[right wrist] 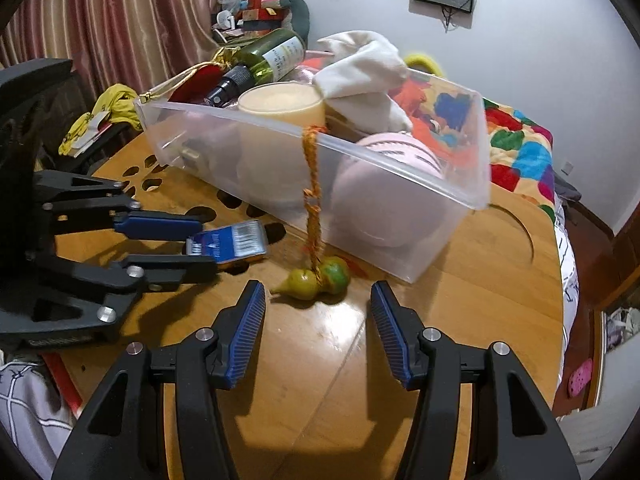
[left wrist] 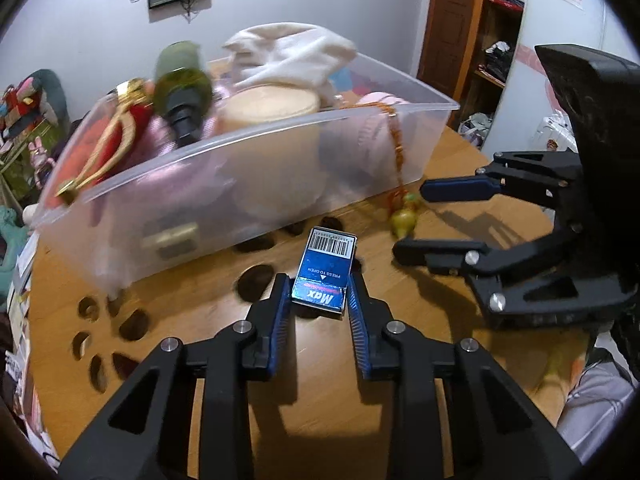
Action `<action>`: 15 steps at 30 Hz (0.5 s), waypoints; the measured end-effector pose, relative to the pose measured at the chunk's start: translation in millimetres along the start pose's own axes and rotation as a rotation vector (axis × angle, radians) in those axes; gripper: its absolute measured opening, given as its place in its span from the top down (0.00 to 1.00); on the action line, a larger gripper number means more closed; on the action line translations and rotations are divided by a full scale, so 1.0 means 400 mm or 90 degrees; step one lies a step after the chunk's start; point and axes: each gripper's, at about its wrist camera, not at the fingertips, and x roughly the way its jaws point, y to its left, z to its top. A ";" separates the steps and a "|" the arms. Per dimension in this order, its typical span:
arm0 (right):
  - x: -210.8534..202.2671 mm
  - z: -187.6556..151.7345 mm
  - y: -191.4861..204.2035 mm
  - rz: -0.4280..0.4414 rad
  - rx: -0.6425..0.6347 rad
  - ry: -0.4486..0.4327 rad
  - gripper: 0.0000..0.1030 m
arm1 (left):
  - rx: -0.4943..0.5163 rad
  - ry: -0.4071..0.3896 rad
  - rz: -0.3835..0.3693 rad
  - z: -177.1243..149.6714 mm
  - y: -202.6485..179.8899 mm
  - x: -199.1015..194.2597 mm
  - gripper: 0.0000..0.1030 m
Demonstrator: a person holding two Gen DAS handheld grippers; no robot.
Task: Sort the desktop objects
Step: 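Grasp the blue card with the left tool while the right tool grasps the gourd charm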
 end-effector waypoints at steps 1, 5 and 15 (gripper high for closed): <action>0.003 0.002 0.003 -0.002 -0.004 -0.001 0.50 | -0.002 0.000 0.001 -0.006 0.008 -0.005 0.72; 0.013 0.009 0.005 0.000 0.004 0.000 0.50 | -0.012 0.004 0.003 -0.031 0.037 -0.028 0.72; 0.002 0.009 0.017 -0.005 -0.005 -0.006 0.63 | -0.019 0.000 -0.010 -0.021 0.049 -0.021 0.72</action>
